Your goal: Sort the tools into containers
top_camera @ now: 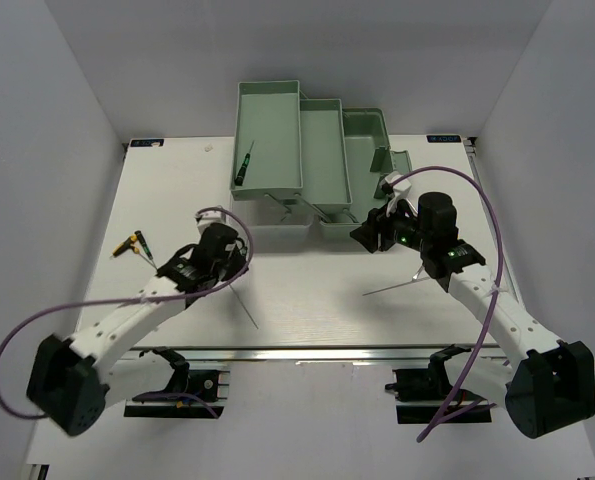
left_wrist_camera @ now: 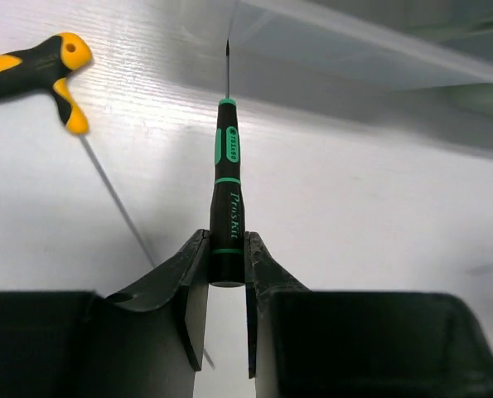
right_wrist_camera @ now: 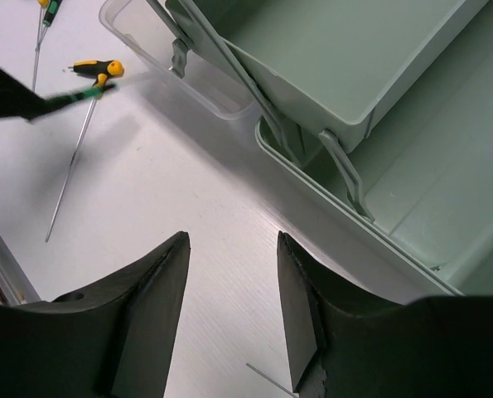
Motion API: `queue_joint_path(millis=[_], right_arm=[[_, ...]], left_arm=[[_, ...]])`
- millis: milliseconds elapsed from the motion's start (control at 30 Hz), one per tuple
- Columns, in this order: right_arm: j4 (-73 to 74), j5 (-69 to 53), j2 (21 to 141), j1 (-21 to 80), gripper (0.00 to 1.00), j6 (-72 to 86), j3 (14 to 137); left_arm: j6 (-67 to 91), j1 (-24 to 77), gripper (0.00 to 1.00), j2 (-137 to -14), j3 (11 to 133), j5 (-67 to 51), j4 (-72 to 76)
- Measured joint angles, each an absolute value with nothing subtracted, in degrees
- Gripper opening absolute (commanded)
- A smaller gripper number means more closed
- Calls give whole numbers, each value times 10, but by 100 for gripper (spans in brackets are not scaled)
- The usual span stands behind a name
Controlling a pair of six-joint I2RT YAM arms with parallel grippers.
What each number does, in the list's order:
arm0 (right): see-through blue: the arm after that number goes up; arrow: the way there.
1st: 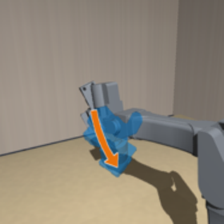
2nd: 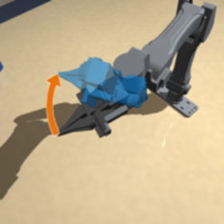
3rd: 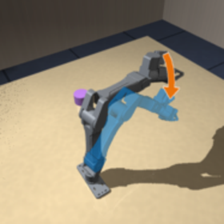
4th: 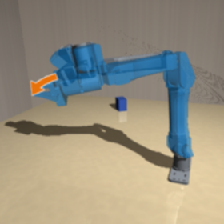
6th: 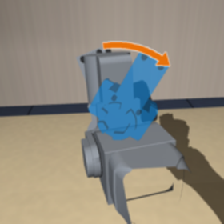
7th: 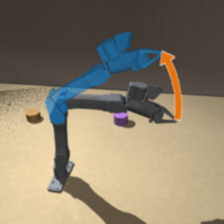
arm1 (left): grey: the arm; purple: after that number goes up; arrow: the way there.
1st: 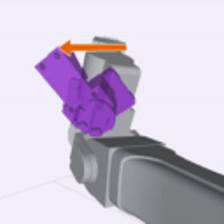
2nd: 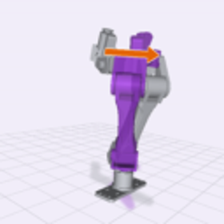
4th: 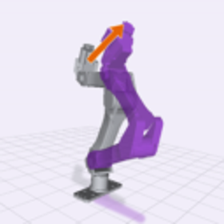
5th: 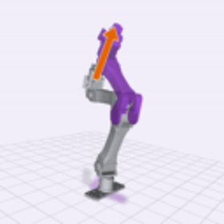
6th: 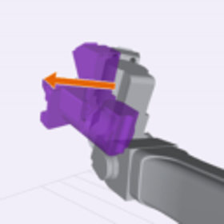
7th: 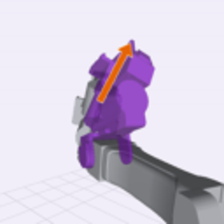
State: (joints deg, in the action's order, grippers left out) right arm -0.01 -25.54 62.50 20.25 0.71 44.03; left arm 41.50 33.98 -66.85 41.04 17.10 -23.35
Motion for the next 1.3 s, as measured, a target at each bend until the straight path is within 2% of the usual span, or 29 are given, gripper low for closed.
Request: queue_joint_path(millis=[167, 300, 467, 667, 767, 800, 833, 933, 967, 1133, 1233, 1267, 1300], right_arm=[[-1, -259, 625, 203, 51, 9, 440], [-1, -263, 628, 203, 51, 10, 441], [-1, -265, 632, 203, 50, 10, 441], [-1, -272, 632, 203, 50, 10, 441], [-1, -273, 631, 203, 53, 11, 441], [-1, -274, 630, 203, 54, 11, 441], [-1, -275, 629, 203, 57, 10, 441], [-1, -280, 623, 203, 65, 7, 441], [-1, -284, 621, 203, 66, 3, 441], [0, -300, 616, 203, 70, -21, 441], [0, -312, 616, 203, 65, -32, 441], [0, -315, 616, 203, 63, -36, 441], [0, -318, 616, 203, 60, -40, 441]], left_arm=[[447, 340, 0, -514, 470, 172, -338], [449, 340, 0, -475, 552, 178, -349], [426, 340, 0, -510, 647, 178, -307], [387, 339, 0, -639, 707, 197, -209], [377, 328, 19, -738, 735, 199, -162], [375, 322, 29, -772, 738, 198, -147], [374, 314, 47, -805, 741, 196, -139], [368, 291, 59, -890, 762, 183, -136], [365, 286, 60, -910, 775, 183, -134], [357, 259, 58, -901, 805, 186, -146], [359, 227, 36, -849, 796, 185, -168], [361, 209, 26, -827, 785, 185, -173], [364, 185, 22, -799, 768, 186, -178]])
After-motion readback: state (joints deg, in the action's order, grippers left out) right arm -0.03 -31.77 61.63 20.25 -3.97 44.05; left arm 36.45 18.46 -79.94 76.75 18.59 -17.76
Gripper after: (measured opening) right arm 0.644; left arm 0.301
